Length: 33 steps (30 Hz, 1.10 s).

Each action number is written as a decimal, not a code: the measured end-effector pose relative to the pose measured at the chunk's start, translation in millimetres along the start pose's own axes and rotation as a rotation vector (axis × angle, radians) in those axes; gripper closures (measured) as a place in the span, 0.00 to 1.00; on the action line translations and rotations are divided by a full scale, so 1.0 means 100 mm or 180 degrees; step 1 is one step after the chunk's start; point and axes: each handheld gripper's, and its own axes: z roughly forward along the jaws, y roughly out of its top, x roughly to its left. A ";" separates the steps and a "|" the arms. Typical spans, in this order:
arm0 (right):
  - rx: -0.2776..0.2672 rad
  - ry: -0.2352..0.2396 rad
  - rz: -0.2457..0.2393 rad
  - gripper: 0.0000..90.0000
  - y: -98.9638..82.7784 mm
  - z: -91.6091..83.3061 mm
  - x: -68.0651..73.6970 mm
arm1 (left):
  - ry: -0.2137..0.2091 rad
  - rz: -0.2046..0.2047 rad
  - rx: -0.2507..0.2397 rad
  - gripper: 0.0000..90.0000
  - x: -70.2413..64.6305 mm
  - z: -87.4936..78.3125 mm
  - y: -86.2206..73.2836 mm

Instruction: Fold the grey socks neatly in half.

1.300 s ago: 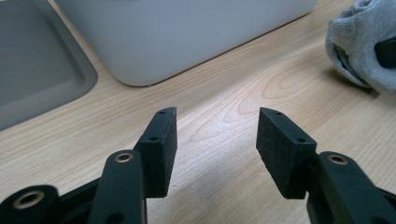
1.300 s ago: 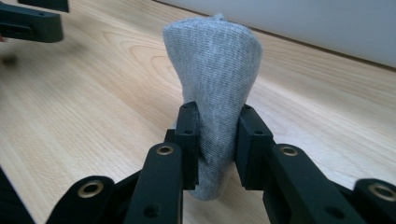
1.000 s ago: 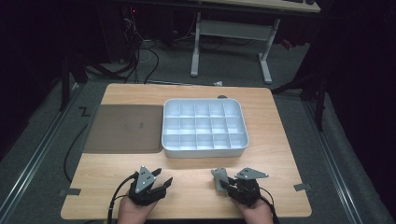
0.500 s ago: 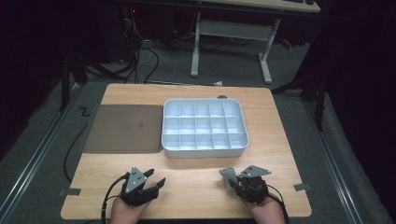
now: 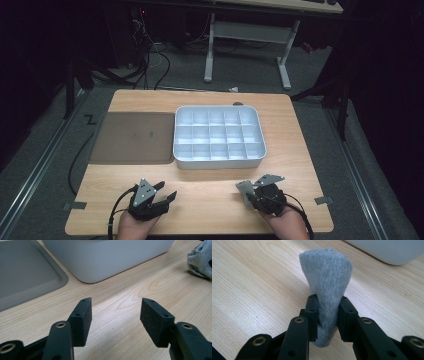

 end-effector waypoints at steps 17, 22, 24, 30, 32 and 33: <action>0.0655 0.0005 -0.0187 0.82 0.29 0.02 -0.03 | -0.0057 0.0024 0.0065 0.49 -0.01 0.02 0.00; 0.0843 -0.0018 -0.0266 0.82 0.35 0.02 -0.06 | -0.0080 0.0038 0.0071 0.49 -0.03 0.03 0.00; 0.0908 -0.0007 -0.0248 0.82 0.36 0.03 -0.07 | -0.0088 0.0048 0.0073 0.49 -0.03 0.03 0.00; 0.1001 0.0052 -0.0219 0.82 0.40 0.04 -0.10 | -0.0106 0.0058 0.0080 0.49 -0.03 0.04 0.00; 0.1031 0.0065 -0.0212 0.82 0.42 0.04 -0.10 | -0.0109 0.0079 0.0077 0.49 -0.04 0.03 0.00; 0.1040 0.0064 -0.0190 0.82 0.42 0.03 -0.09 | -0.0111 0.0077 0.0072 0.49 -0.04 0.03 -0.01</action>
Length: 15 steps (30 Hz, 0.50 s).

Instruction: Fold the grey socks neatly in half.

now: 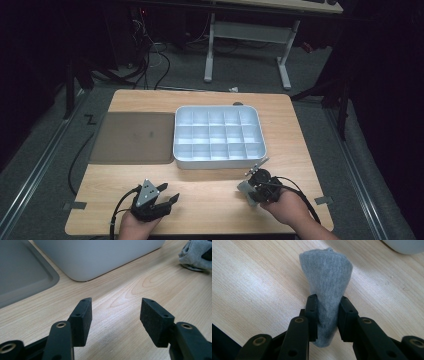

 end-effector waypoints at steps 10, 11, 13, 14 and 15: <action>-0.0161 -0.0066 0.0064 0.82 0.11 -0.21 -0.13 | -0.0022 -0.0037 -0.0031 0.49 0.01 -0.01 -0.01; -0.0177 -0.0071 0.0085 0.82 0.11 -0.23 -0.14 | -0.0027 -0.0026 -0.0021 0.49 0.02 -0.01 -0.01; -0.0225 -0.0097 0.0069 0.82 0.13 -0.28 -0.17 | -0.0033 -0.0017 -0.0013 0.49 0.02 -0.01 0.00; -0.0226 -0.0107 0.0085 0.82 0.14 -0.30 -0.18 | -0.0033 -0.0016 -0.0016 0.49 0.02 0.00 0.00; -0.0247 -0.0130 0.0082 0.82 0.16 -0.33 -0.19 | -0.0034 -0.0018 -0.0019 0.49 0.02 0.00 0.00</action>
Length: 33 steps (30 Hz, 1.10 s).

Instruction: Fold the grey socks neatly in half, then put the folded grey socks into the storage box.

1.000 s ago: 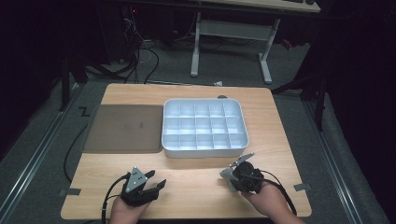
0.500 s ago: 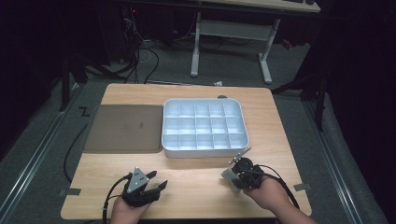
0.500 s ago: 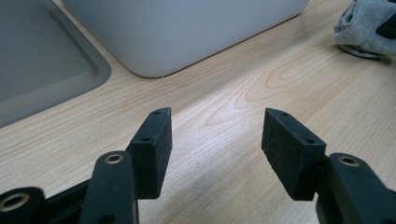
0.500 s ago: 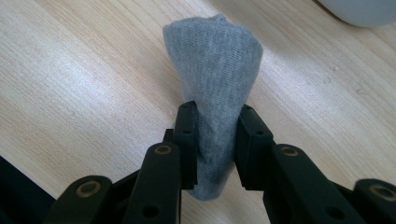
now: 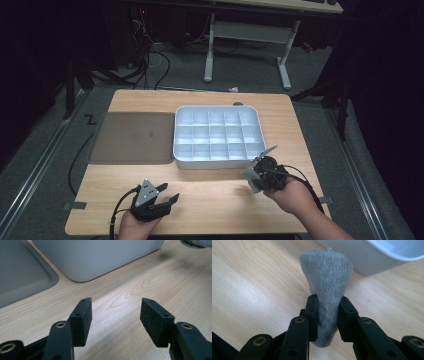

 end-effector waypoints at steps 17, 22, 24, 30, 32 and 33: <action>-0.0189 0.0005 0.0083 0.82 0.33 -0.34 -0.26 | -0.0007 -0.0002 -0.0017 0.49 -0.01 -0.02 -0.01; -0.0202 -0.0025 0.0086 0.82 0.44 -0.38 -0.32 | -0.0009 0.0000 -0.0010 0.49 -0.03 -0.02 -0.01; -0.0186 -0.0048 0.0079 0.82 0.48 -0.38 -0.35 | -0.0011 -0.0005 -0.0005 0.49 -0.04 -0.01 -0.01; -0.0122 -0.0043 0.0125 0.82 0.60 -0.35 -0.47 | -0.0007 -0.0013 -0.0010 0.49 -0.05 0.00 0.00; -0.0086 -0.0042 0.0116 0.82 0.64 -0.32 -0.49 | -0.0020 -0.0018 0.0001 0.49 -0.05 0.00 -0.01; -0.0039 -0.0056 0.0150 0.82 0.66 -0.30 -0.50 | -0.0017 -0.0018 -0.0003 0.49 -0.05 0.00 -0.01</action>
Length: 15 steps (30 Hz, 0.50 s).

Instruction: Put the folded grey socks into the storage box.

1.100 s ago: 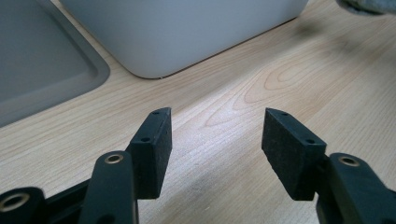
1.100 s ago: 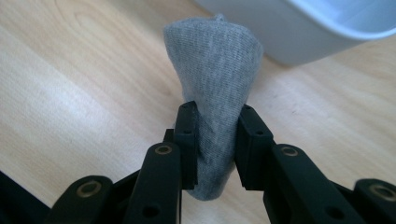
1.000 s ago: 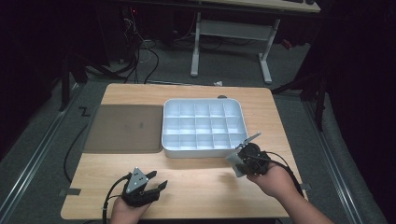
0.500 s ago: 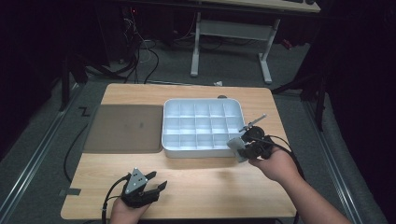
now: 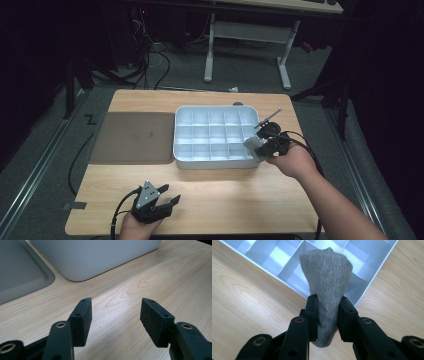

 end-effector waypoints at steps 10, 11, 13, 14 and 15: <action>0.0204 -0.0032 0.0043 0.82 0.17 0.20 -0.11 | -0.0019 0.0016 -0.0005 0.49 0.00 0.00 0.01; 0.0218 -0.0039 0.0044 0.82 0.18 0.22 -0.11 | -0.0026 0.0017 -0.0004 0.49 0.00 0.00 0.01; 0.0247 -0.0037 0.0081 0.82 0.20 0.24 -0.13 | -0.0049 0.0016 0.0019 0.48 0.00 0.01 0.00; 0.0262 -0.0038 0.0081 0.82 0.20 0.26 -0.14 | -0.0057 0.0014 0.0025 0.48 0.00 0.01 0.00; 0.0272 -0.0035 0.0090 0.82 0.21 0.28 -0.15 | -0.0061 0.0024 0.0033 0.48 0.00 0.01 0.00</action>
